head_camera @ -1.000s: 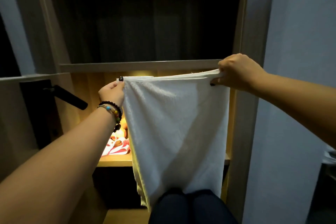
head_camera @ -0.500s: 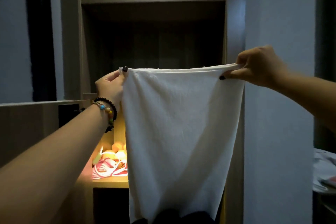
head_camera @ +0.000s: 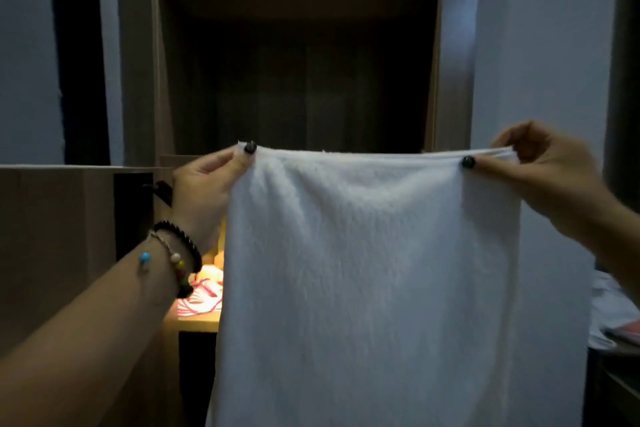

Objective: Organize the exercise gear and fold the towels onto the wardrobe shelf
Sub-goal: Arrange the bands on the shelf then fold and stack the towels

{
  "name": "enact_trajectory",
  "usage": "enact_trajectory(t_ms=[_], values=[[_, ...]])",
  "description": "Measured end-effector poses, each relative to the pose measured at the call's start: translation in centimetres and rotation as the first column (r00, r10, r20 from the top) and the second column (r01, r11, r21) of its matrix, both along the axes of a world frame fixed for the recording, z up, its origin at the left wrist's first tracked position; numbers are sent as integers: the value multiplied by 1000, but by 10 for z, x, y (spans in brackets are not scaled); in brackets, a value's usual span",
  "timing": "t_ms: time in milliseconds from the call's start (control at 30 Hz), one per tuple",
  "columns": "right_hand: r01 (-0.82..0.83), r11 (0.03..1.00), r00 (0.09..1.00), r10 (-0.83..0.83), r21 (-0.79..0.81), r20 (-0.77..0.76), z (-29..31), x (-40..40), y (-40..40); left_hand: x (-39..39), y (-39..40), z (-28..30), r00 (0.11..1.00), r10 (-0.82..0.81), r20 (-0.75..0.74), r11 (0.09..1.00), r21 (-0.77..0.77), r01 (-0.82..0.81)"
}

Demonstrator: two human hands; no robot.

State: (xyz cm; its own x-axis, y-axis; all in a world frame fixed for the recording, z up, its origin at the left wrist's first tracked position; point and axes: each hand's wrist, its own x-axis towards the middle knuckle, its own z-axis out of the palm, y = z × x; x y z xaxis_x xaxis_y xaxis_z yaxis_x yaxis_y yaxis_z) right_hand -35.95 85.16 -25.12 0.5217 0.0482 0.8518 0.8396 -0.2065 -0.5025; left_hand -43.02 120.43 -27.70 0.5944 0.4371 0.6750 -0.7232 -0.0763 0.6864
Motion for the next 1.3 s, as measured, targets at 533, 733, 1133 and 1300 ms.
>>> enact_trajectory(t_ms=[533, 733, 1133, 1300], values=[[207, 973, 575, -209, -106, -791, -271, 174, 77, 165, 38, -270, 575, 119, -809, 953, -69, -294], [85, 983, 265, -179, -162, -948, -319, 184, 85, 192, 58, -304, 358, 147, -922, 984, 100, -146], [59, 997, 198, -63, -52, -978, -326, 186, 96, 277, 24, -281, 386, 573, -723, 503, 682, 531], [57, 998, 196, -37, -27, -980, -334, 185, 100, 325, -37, -291, 376, 425, -823, 377, 539, 754]])
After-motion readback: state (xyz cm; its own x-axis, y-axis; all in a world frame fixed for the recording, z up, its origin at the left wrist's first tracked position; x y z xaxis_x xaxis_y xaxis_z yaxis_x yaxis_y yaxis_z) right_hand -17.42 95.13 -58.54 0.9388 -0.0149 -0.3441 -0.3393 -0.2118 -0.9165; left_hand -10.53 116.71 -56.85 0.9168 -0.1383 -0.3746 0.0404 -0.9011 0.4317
